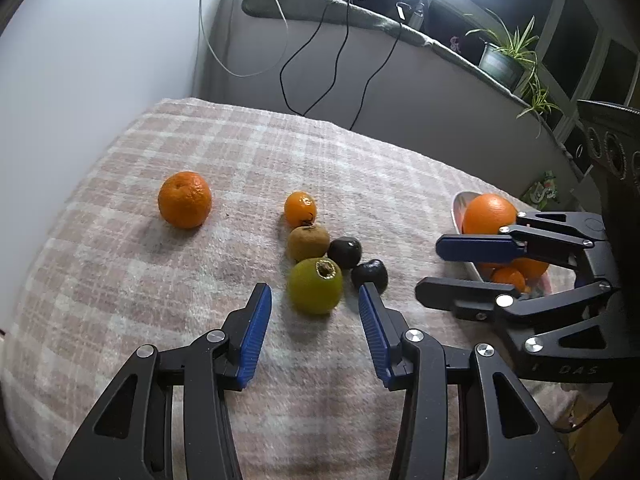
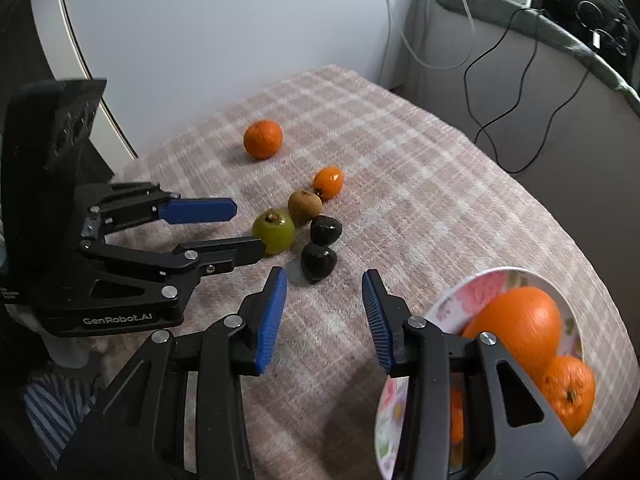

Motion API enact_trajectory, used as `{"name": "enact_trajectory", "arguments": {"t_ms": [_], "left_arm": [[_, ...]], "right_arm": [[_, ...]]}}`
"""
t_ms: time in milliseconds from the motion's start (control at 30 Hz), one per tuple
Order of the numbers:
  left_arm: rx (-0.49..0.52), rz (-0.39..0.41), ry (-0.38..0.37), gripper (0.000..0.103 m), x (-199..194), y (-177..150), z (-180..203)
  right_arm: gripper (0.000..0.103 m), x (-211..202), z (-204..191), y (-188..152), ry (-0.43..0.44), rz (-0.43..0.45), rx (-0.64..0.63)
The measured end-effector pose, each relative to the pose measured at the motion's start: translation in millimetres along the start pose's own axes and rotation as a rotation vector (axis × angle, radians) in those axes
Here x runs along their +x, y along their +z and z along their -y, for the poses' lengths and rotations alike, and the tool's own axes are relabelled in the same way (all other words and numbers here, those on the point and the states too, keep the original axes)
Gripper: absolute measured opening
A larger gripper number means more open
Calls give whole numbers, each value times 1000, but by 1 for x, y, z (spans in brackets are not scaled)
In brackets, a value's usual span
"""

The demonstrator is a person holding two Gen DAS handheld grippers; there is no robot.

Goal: Organize fruits
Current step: 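Grasp a dark plum with the right tool while the left tool grasps the green fruit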

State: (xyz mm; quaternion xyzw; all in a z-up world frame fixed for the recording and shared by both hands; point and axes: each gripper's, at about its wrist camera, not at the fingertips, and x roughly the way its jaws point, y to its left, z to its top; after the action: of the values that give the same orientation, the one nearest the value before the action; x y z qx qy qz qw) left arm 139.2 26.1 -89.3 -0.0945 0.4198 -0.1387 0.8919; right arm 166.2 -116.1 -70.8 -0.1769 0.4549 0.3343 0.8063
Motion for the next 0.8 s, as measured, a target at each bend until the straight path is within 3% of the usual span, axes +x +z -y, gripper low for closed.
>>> {"name": "enact_trajectory", "arguments": {"t_ms": [600,800], "left_arm": [[-2,-41,-7,41,17,6,-4],[3,-54,-20,32,21,7,-5]], "right_arm": [[34,32,-8,11,-39,-79,-120],[34,40,-9,14,-45,-101,-141]]}}
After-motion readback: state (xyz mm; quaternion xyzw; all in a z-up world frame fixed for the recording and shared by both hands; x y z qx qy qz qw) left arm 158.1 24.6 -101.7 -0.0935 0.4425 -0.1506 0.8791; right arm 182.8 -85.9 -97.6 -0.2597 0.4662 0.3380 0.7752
